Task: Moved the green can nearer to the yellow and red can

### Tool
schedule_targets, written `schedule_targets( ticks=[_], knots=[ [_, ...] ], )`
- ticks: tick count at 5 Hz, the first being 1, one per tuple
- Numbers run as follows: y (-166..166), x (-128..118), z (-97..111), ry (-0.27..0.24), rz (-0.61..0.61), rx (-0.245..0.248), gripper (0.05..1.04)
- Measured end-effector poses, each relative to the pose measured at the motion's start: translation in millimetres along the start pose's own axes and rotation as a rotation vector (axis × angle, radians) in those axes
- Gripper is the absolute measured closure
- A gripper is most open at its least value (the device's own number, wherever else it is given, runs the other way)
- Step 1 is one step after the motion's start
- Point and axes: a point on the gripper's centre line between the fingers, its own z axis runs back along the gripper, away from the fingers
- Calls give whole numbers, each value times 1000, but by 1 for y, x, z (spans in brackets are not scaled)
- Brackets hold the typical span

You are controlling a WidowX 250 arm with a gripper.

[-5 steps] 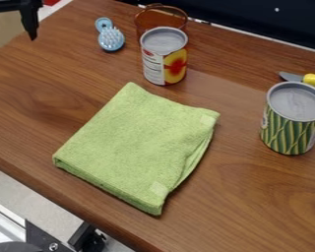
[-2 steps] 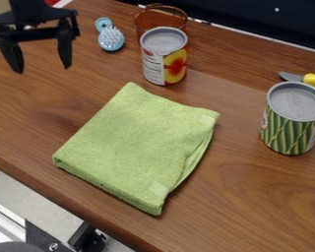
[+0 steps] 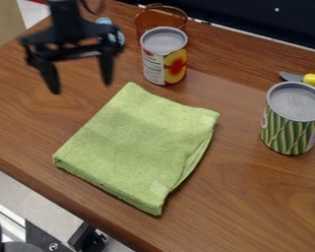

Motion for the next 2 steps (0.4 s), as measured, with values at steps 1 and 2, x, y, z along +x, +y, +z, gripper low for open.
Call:
schedule_targets(
  ticks=[1, 2],
  knots=[
    [-31, -31, -1, 10, 16, -2, 88],
    [-61, -60, 2, 9, 48, -10, 88]
  ],
)
